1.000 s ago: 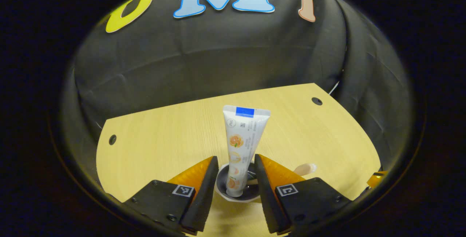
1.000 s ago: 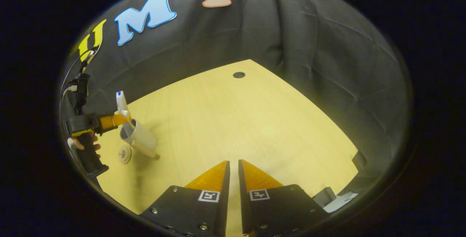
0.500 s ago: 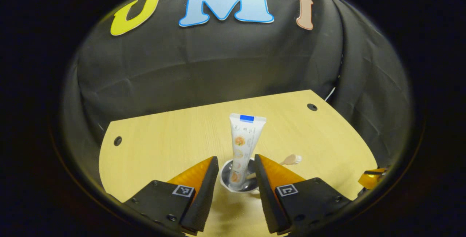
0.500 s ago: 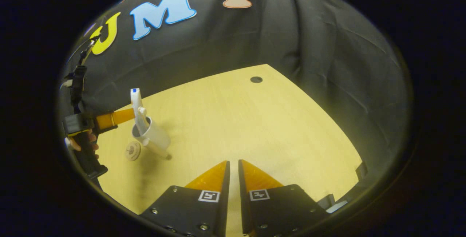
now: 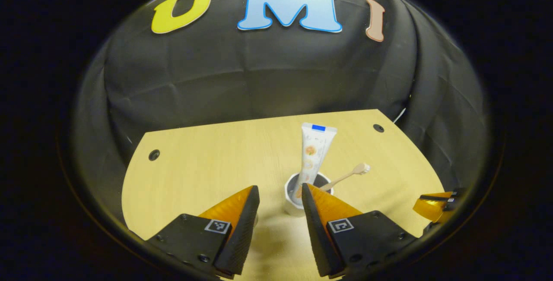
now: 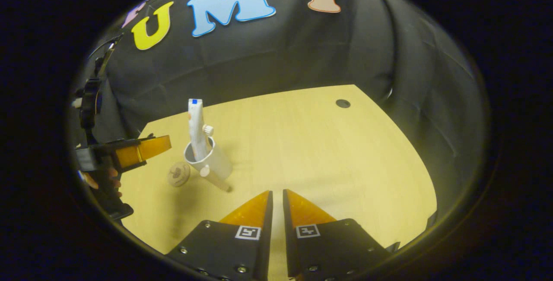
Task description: Put the toothbrush and toothpaste on the desktop into the cup, then pick up the cup and place it on the coaster on the desktop.
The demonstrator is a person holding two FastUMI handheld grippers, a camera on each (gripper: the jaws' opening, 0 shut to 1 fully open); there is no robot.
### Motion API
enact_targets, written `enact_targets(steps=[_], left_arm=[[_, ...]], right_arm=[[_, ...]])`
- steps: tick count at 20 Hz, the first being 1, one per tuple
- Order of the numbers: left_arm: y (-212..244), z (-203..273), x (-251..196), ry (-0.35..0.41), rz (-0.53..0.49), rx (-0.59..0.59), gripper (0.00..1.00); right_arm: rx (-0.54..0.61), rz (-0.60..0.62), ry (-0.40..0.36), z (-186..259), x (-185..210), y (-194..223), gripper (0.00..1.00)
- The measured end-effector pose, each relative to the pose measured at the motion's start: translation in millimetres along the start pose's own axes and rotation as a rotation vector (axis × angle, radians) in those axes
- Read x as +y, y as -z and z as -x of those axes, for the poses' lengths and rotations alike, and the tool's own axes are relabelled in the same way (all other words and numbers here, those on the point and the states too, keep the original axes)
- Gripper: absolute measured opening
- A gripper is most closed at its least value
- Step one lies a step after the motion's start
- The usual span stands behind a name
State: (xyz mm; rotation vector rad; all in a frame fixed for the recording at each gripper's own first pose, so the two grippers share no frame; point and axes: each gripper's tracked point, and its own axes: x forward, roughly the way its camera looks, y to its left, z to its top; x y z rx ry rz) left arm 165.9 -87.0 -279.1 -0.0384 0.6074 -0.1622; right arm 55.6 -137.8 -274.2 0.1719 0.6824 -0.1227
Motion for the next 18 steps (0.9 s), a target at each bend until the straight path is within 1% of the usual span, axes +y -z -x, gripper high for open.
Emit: enact_targets(steps=[1,2,3,5,6,7,8,9,10,12,13,14,15,16,18], left_arm=[[4.1,3.5,4.9,-0.009,0.007,0.004,0.63],[8.2,6.6,9.8,-0.018,0.015,0.007,0.63],[11.9,10.4,15.0,-0.027,0.021,0.01,0.67],[20.9,18.6,23.5,-0.044,0.027,0.019,0.67],[25.0,22.0,29.2,-0.053,0.031,0.023,0.67],[28.7,26.2,34.1,-0.061,0.036,0.025,0.68],[32.1,28.8,38.4,-0.073,0.042,0.027,0.63],[35.1,32.7,42.5,-0.082,0.05,0.029,0.67],[38.7,36.9,46.9,-0.089,0.059,0.031,0.67],[45.5,42.6,53.4,-0.107,0.072,0.037,0.68],[49.1,45.9,57.4,-0.117,0.076,0.041,0.63],[52.7,49.1,61.1,-0.129,0.082,0.044,0.63],[55.4,52.1,63.6,-0.135,0.088,0.047,0.67],[58.2,55.5,66.1,-0.141,0.096,0.048,0.67],[61.6,60.9,69.0,-0.154,0.109,0.051,0.67]], right_arm=[[0.003,0.014,-0.016,-2.8,6.5,-2.2,0.15],[0.005,0.028,-0.032,-4.6,12.5,-3.9,0.15],[0.008,0.043,-0.047,-7.3,18.3,-6.9,0.15],[0.009,0.067,-0.076,-12.9,29.7,-11.6,0.16],[0.013,0.076,-0.091,-15.8,35.9,-12.8,0.13],[0.015,0.083,-0.108,-17.7,41.7,-14.7,0.13],[0.018,0.091,-0.124,-21.5,48.1,-16.4,0.18],[0.022,0.1,-0.135,-24.4,52.2,-17.9,0.18],[0.025,0.108,-0.154,-26.1,59.2,-18.5,0.19],[0.036,0.129,-0.181,-31.0,68.7,-18.2,0.26],[0.045,0.138,-0.198,-32.5,75.0,-18.4,0.31],[0.055,0.147,-0.217,-34.3,80.6,-16.1,0.41],[0.065,0.157,-0.235,-36.2,86.5,-15.2,0.43],[0.074,0.174,-0.244,-36.8,91.0,-13.1,0.56],[0.089,0.222,-0.251,-43.5,98.3,-13.3,0.56]])
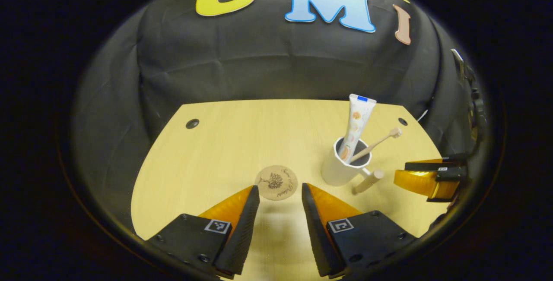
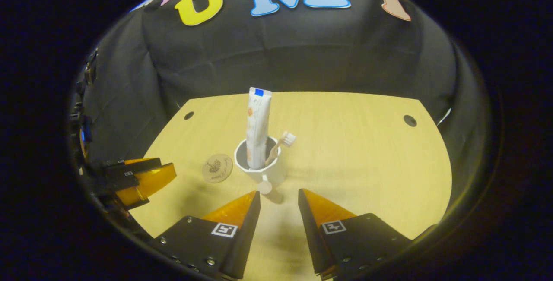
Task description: Put the toothbrush and toothpaste on the desktop into the cup, then pick up the cup and place it on the coaster on the desktop.
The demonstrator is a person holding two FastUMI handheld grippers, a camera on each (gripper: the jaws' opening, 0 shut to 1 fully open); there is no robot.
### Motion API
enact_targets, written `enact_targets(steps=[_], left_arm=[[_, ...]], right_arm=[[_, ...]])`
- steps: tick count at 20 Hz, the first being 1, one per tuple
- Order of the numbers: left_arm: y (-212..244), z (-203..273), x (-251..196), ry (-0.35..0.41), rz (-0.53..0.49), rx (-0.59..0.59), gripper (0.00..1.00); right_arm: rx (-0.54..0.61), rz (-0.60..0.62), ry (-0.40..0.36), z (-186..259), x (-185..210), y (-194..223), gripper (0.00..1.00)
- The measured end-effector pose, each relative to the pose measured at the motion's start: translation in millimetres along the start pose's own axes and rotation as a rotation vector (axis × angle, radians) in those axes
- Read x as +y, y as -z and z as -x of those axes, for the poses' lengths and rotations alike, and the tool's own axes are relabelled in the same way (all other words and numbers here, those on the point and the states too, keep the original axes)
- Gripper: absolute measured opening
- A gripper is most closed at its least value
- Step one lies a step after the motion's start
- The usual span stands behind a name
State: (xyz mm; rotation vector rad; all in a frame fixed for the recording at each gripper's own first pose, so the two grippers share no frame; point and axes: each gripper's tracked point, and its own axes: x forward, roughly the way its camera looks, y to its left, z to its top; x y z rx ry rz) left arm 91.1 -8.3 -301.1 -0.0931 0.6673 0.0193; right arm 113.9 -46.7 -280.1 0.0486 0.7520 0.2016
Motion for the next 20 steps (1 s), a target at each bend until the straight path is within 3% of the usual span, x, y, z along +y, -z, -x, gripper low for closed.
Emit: enact_targets(steps=[10,15,16,20], left_arm=[[22.6,13.1,23.2,-0.052,0.051,0.029,0.67],[35.0,19.6,38.6,-0.082,0.086,0.05,0.68],[38.3,20.1,41.2,-0.087,0.094,0.055,0.67],[46.8,24.7,50.9,-0.107,0.12,0.071,0.67]], right_arm=[[0.162,0.231,-0.011,-48.0,10.7,6.6,0.56],[0.242,0.249,-0.02,-67.5,12.4,13.1,0.56],[0.25,0.25,-0.023,-71.7,12.6,14.0,0.52],[0.284,0.277,-0.022,-83.3,13.8,21.5,0.55]])
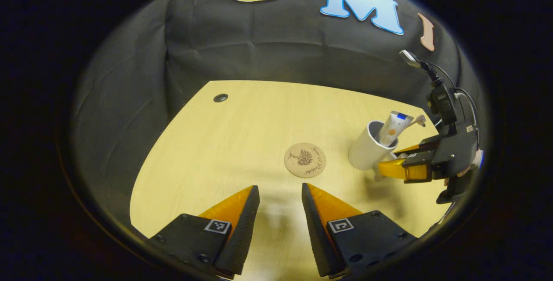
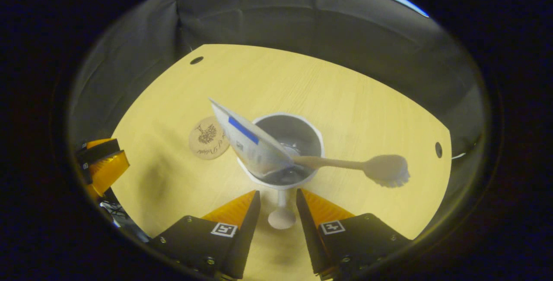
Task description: Put the toothbrush and toothpaste on the desktop into the cup, then pick up the cup and place it on the coaster on the desktop.
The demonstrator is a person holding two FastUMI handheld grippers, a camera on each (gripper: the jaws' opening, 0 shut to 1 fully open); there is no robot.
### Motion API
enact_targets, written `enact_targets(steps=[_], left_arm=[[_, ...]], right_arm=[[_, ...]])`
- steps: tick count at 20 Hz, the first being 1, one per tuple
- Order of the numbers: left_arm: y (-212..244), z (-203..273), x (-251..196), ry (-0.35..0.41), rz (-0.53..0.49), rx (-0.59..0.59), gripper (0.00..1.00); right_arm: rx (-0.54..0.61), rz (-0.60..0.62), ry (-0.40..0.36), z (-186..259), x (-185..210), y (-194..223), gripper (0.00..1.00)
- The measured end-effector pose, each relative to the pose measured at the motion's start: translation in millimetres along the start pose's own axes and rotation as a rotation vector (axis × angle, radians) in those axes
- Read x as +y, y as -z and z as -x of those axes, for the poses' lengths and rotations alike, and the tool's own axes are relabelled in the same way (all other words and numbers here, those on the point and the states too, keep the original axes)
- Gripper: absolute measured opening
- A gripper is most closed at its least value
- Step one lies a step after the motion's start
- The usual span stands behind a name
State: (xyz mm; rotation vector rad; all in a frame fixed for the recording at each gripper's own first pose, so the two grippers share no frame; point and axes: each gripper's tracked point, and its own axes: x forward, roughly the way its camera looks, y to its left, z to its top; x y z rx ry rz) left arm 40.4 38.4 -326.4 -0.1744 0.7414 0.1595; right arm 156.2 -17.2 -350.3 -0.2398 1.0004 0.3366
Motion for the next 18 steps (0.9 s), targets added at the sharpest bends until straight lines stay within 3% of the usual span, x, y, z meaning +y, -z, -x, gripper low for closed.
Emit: enact_targets(steps=[1,2,4,5,8,9,11,12,18], left_arm=[[0.7,-1.7,2.1,-0.002,0.005,0.003,0.67],[0.7,-5.3,4.4,-0.004,0.01,0.004,0.67],[1.2,-5.9,7.1,-0.007,0.014,0.008,0.67],[1.9,-5.5,8.2,-0.009,0.014,0.009,0.67],[4.4,-7.8,8.6,-0.008,0.011,0.015,0.67],[4.6,-7.8,8.8,-0.009,0.009,0.016,0.72],[3.5,-7.7,9.8,-0.007,0.011,0.018,0.67],[4.6,-8.4,9.2,-0.006,0.011,0.019,0.67],[1.4,-10.5,10.4,-0.006,0.007,0.023,0.67]], right_arm=[[0.003,0.002,-0.001,1.1,-3.7,4.6,0.54],[0.009,0.005,-0.008,-0.7,-0.6,4.7,0.47],[0.005,0.022,0.027,-1.5,-6.7,3.4,0.49],[0.0,0.02,0.036,-6.1,-11.3,2.0,0.34],[-0.001,0.011,0.034,-1.6,-8.9,2.8,0.24],[-0.004,0.015,0.034,-2.0,-8.5,3.0,0.23],[-0.015,0.017,0.042,-2.2,-9.8,1.5,0.27],[-0.018,0.011,0.046,0.8,-9.0,0.3,0.18],[-0.044,0.0,0.048,1.5,-4.3,-0.5,0.18]])
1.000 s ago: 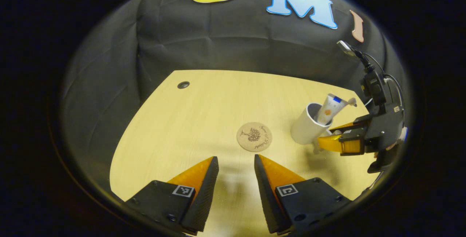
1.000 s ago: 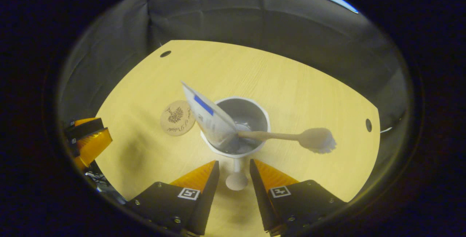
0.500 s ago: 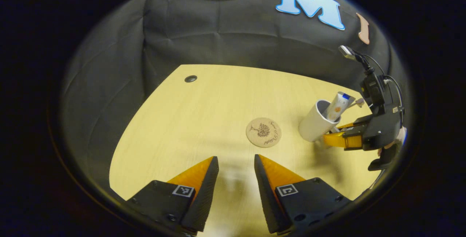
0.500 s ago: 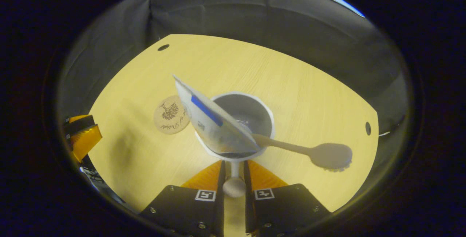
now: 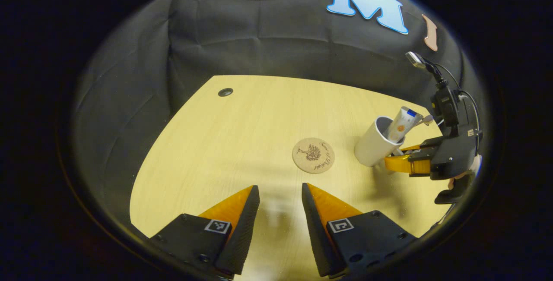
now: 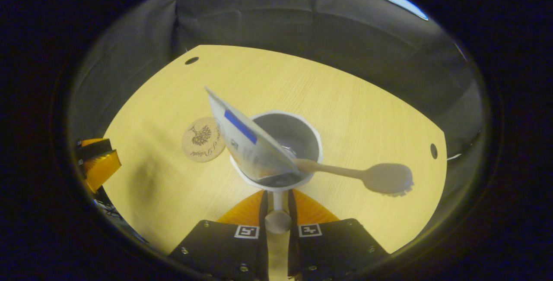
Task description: Put the toothbrush and toothpaste on the desktop into the cup, then pick up the cup and place it on the coaster on the desktop.
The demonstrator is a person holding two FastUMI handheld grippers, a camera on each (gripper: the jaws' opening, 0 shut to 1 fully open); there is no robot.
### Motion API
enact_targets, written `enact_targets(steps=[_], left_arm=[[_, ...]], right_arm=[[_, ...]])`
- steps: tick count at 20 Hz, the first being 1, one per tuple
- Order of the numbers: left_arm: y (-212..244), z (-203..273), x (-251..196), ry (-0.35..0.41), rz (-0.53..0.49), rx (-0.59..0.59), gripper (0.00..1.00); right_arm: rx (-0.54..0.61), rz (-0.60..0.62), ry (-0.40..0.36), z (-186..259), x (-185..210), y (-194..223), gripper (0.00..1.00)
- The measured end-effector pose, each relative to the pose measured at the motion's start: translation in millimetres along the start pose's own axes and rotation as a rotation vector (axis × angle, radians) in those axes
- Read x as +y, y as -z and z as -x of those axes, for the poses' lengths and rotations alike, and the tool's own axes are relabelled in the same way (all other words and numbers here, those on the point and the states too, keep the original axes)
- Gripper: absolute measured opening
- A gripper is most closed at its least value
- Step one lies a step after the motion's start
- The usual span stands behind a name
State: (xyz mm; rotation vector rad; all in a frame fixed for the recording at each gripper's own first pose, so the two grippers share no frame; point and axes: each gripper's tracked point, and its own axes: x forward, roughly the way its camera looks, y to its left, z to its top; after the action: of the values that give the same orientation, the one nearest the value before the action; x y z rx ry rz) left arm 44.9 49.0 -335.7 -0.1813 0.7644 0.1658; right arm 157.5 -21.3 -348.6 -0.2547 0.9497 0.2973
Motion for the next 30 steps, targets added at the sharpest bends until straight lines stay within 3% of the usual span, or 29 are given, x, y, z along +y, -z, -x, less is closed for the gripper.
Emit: enact_targets(steps=[16,30], left_arm=[[18.9,41.7,29.2,-0.047,0.053,0.013,0.67],[1.7,51.5,-0.5,-0.068,0.056,0.007,0.67]], right_arm=[[-0.069,0.07,-0.097,-6.9,88.3,-55.1,0.18],[-0.05,0.159,-0.113,-17.3,118.3,-47.9,0.18]])
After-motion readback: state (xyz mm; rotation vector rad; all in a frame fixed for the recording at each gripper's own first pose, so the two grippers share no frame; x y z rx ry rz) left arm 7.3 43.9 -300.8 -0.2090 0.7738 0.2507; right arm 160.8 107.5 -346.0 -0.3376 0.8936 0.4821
